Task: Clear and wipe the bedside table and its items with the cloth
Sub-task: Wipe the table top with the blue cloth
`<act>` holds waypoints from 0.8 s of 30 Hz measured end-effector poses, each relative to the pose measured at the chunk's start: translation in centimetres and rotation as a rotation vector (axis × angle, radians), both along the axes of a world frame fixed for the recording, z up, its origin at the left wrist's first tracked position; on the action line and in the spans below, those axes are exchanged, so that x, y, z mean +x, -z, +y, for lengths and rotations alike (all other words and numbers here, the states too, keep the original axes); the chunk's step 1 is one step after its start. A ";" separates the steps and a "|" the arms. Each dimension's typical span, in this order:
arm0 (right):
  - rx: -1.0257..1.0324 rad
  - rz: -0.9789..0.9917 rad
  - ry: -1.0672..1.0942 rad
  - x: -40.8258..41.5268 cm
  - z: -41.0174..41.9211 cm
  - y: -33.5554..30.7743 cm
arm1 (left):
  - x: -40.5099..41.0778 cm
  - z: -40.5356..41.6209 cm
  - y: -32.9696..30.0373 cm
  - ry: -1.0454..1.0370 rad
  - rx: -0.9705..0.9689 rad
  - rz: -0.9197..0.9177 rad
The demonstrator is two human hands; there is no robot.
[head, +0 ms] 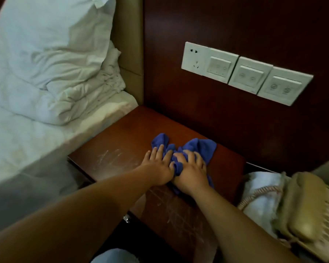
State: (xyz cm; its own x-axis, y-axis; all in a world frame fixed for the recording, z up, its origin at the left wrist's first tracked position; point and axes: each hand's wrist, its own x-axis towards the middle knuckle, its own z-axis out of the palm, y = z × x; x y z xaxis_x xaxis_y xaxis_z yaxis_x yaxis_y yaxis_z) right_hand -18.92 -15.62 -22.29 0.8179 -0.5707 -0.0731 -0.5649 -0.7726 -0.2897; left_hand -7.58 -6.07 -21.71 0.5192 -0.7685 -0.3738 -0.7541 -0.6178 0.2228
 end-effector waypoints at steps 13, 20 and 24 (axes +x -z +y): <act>-0.030 -0.034 0.018 3.3 -6.7 0.3 | 3.5 -6.5 0.5 -0.015 -0.068 0.003; -0.121 -0.111 0.075 9.2 -11.5 1.3 | 9.4 -12.4 0.7 -0.047 -0.130 0.021; -0.160 -0.113 0.071 9.2 -11.3 1.4 | 9.8 -12.7 0.6 -0.024 -0.093 0.042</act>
